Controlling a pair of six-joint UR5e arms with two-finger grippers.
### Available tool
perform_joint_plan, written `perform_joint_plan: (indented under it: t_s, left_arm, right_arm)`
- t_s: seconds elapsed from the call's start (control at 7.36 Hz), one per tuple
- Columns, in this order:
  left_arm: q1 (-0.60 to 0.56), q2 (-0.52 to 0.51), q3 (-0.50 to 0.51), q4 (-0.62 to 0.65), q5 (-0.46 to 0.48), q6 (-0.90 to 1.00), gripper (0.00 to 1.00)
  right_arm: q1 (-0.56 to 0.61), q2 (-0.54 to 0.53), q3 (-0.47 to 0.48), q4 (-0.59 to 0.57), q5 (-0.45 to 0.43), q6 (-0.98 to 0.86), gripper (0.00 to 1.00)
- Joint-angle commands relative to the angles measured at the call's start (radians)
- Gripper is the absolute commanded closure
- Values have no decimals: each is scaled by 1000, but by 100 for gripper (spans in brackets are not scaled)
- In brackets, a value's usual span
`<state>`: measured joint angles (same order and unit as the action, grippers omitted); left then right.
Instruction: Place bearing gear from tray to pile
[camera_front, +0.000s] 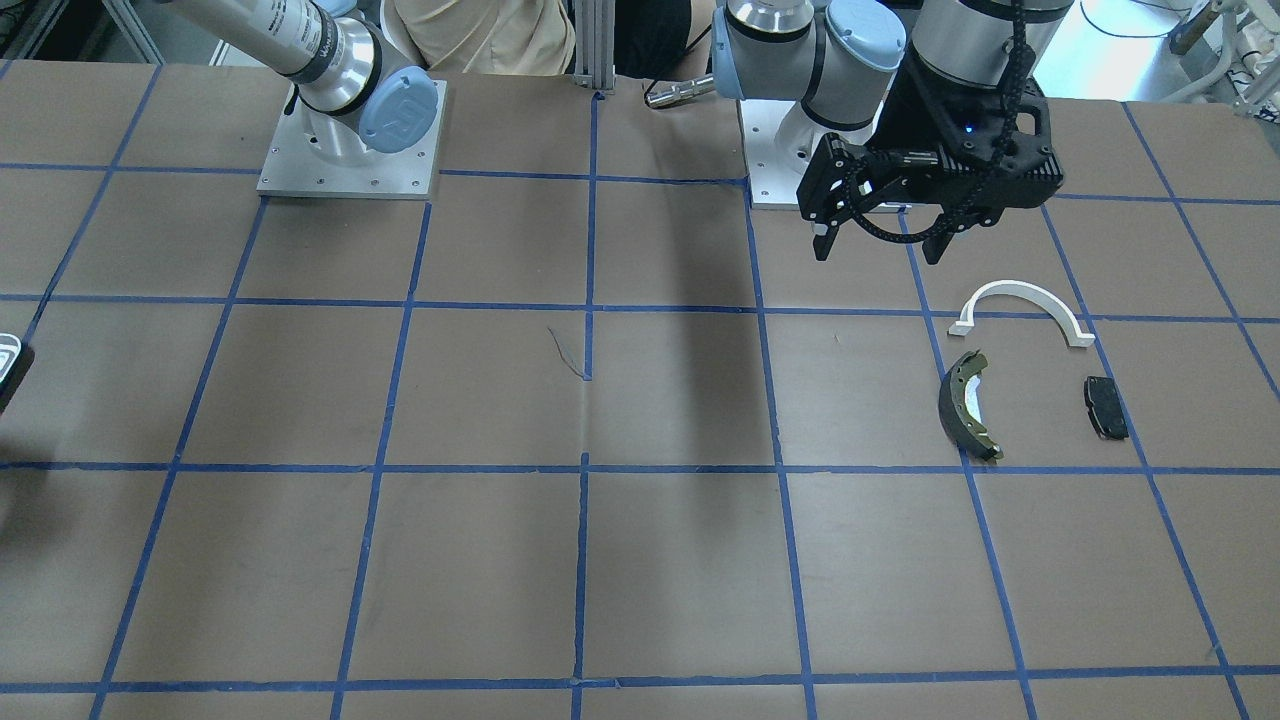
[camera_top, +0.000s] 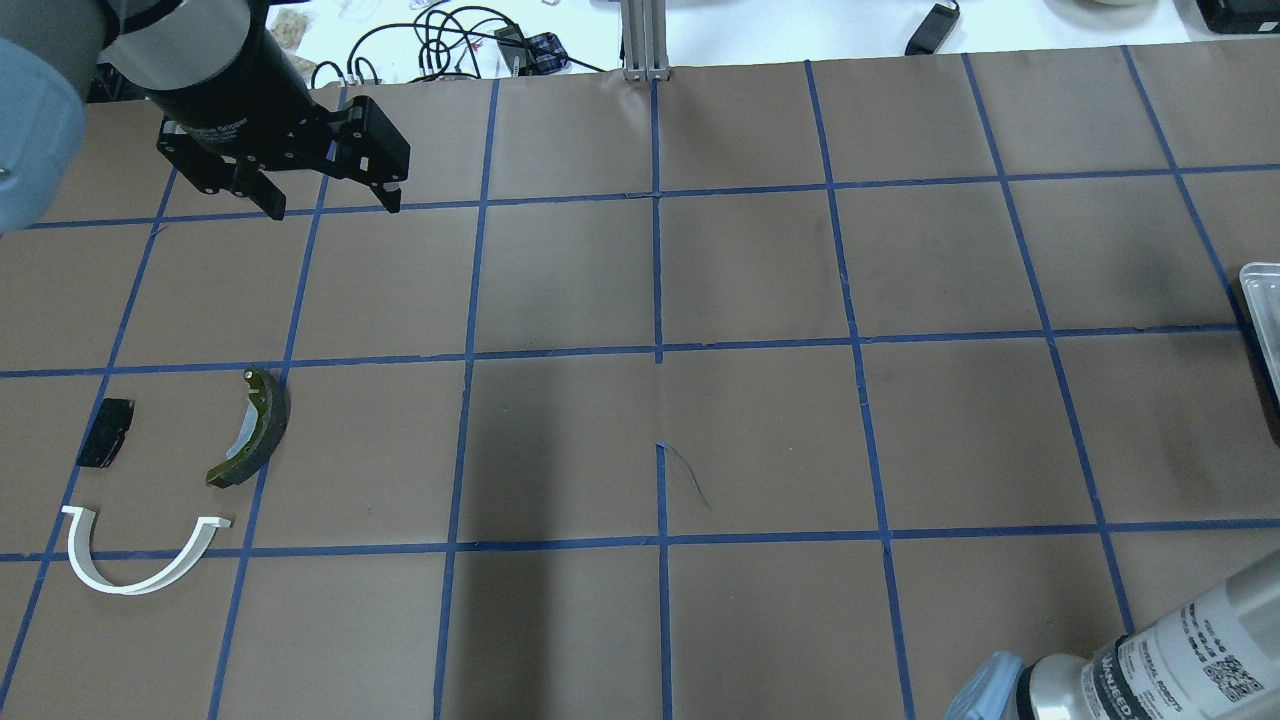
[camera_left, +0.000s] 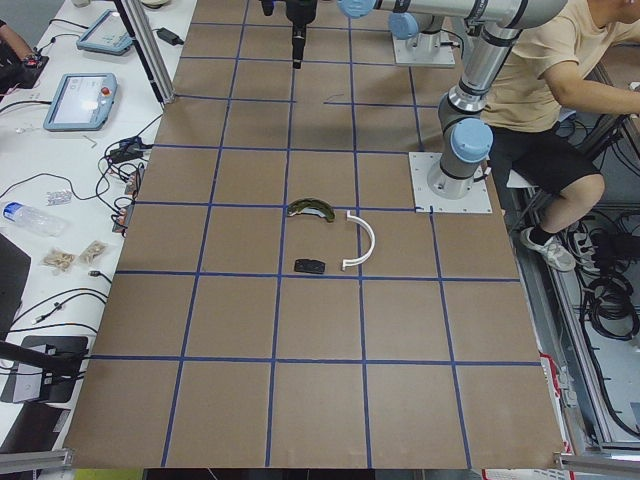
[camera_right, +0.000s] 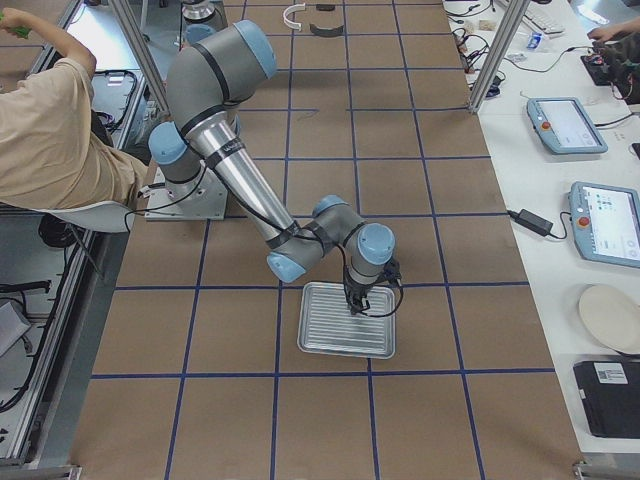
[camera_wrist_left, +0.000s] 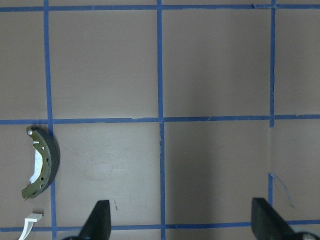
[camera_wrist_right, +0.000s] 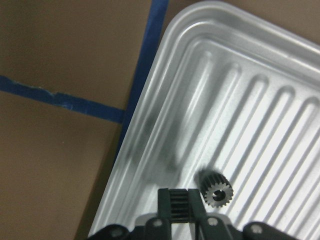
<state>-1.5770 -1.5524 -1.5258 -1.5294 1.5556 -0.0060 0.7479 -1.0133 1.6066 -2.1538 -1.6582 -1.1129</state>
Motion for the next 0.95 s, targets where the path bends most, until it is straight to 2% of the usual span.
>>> perform_joint_plan:
  t_s: [0.0,0.27,0.41,0.54,0.82]
  left_arm:
    - [0,0,-1,0,0,0,0]
    - [0,2,10,0,9,0,0]
    - [-1,6,6,0,6,0,0]
    - [-1,8,6,0,6,0,0]
    - [-1,8,-5,2,7,-2,0]
  right_arm:
    - [63,-115,12,85,23,101,97]
    - [222,-200,13,220,31,346,97]
    - [332,-229,13,295,64,505,97]
    - [463,-281,16,339,81,683,97]
    - [778,-294,33,339,101,1093,97]
